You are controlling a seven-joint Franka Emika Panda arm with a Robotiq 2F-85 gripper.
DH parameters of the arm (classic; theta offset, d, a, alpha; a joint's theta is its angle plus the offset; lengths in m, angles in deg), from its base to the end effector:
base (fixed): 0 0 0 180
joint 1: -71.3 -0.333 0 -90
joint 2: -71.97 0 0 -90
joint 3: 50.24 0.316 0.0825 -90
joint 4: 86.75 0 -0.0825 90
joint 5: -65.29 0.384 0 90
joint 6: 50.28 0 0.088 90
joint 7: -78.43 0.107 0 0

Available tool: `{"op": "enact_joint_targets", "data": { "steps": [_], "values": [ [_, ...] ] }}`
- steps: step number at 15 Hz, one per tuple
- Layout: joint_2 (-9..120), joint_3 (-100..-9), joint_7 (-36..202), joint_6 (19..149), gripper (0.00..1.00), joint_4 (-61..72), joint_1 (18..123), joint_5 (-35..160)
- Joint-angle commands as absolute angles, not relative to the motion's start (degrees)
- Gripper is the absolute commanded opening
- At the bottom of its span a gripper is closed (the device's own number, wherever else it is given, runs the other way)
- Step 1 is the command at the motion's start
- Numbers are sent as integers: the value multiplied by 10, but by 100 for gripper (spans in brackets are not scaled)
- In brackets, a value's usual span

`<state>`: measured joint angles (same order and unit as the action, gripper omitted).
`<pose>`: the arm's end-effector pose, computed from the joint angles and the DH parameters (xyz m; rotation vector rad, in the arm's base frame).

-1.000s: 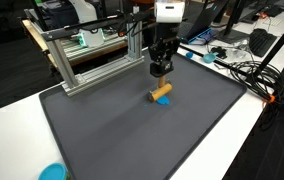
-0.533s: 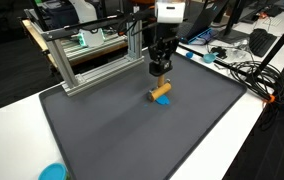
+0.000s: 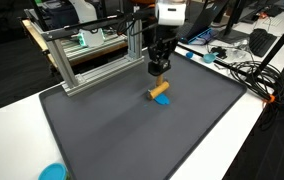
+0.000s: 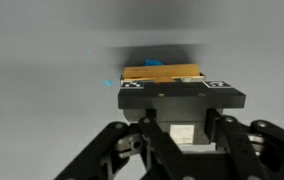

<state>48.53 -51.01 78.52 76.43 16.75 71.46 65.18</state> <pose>0.6454 -0.0099 0.3179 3.1346 -0.0244 -0.0063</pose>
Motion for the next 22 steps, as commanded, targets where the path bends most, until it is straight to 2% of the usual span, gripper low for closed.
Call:
{"op": "enact_joint_targets", "data": {
  "steps": [1,7,12,15,22],
  "values": [
    [457,-507,776,699,22,152,731,677],
    [445,-506,777,662,22,137,740,698],
    [573,-516,710,745,22,230,746,648],
    [647,-521,642,720,22,270,748,599],
    [667,-506,453,735,22,254,742,600]
  ]
}}
